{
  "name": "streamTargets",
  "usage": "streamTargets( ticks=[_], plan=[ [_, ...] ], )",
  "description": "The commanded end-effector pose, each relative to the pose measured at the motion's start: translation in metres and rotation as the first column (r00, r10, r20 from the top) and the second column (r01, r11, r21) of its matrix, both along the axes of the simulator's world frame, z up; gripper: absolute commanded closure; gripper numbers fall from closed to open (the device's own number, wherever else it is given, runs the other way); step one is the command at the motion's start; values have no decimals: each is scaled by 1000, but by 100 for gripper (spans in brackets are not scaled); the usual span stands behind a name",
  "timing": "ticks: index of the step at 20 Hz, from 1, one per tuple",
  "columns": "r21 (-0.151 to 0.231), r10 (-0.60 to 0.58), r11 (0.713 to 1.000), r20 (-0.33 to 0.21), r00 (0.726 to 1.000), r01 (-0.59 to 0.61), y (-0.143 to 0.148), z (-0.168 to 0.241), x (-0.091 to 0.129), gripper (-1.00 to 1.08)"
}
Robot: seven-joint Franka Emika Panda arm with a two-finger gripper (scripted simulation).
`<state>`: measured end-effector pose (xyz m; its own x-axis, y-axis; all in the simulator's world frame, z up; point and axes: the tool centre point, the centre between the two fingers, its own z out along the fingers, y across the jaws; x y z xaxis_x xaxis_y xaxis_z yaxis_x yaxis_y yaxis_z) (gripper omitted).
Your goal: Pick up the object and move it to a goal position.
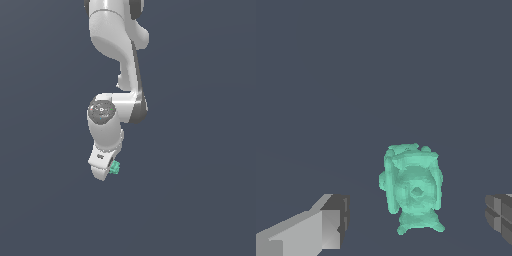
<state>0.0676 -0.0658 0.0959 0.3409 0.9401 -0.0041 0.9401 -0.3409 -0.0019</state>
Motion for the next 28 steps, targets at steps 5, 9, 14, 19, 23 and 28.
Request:
streamTargets(
  ticks=[5, 9, 14, 19, 23, 28],
  plan=[
    [3, 69, 998, 3, 998, -69, -6, -3, 4, -92],
    [3, 84, 996, 3, 996, -84, -7, -4, 4, -92],
    [3, 80, 997, 3, 997, -80, -8, -8, 4, -92],
    [3, 83, 997, 3, 997, -83, -7, -30, 3, -92],
    [3, 84, 996, 3, 996, -84, -7, -49, 3, -92],
    [3, 84, 996, 3, 996, -84, -7, -54, 4, -92]
  ],
)
